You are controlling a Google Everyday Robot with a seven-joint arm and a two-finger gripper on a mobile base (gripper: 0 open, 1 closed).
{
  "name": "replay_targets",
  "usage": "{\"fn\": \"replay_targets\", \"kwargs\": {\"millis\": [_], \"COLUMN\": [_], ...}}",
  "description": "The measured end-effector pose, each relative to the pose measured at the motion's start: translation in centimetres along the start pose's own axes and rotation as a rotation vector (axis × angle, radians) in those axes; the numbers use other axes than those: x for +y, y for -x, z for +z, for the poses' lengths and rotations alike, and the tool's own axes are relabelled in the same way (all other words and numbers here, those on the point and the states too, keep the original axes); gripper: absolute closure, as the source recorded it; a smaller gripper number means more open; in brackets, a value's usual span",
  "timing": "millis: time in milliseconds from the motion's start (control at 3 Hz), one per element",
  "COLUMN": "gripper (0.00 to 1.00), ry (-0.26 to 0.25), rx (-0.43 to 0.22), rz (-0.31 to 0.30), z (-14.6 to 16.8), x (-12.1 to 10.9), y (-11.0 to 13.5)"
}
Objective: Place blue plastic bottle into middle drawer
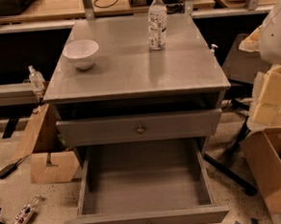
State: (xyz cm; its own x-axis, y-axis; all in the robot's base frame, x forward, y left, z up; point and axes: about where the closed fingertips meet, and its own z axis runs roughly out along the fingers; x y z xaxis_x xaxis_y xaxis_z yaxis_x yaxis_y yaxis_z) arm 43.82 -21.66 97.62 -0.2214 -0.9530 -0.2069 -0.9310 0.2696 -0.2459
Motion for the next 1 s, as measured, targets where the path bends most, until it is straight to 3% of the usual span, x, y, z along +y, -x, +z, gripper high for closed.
{"fn": "replay_targets", "kwargs": {"millis": [333,667,1000], "gripper": [0.0,0.0,0.0], "ry": [-0.016,-0.095,-0.182], "rx": [-0.012,-0.096,-0.261], "rz": [-0.001,0.029,0.14], "z": [0.0,1.5,3.5], "x": [-0.4,-3.7,-9.3], "y": [0.1,-0.2,-1.1]}}
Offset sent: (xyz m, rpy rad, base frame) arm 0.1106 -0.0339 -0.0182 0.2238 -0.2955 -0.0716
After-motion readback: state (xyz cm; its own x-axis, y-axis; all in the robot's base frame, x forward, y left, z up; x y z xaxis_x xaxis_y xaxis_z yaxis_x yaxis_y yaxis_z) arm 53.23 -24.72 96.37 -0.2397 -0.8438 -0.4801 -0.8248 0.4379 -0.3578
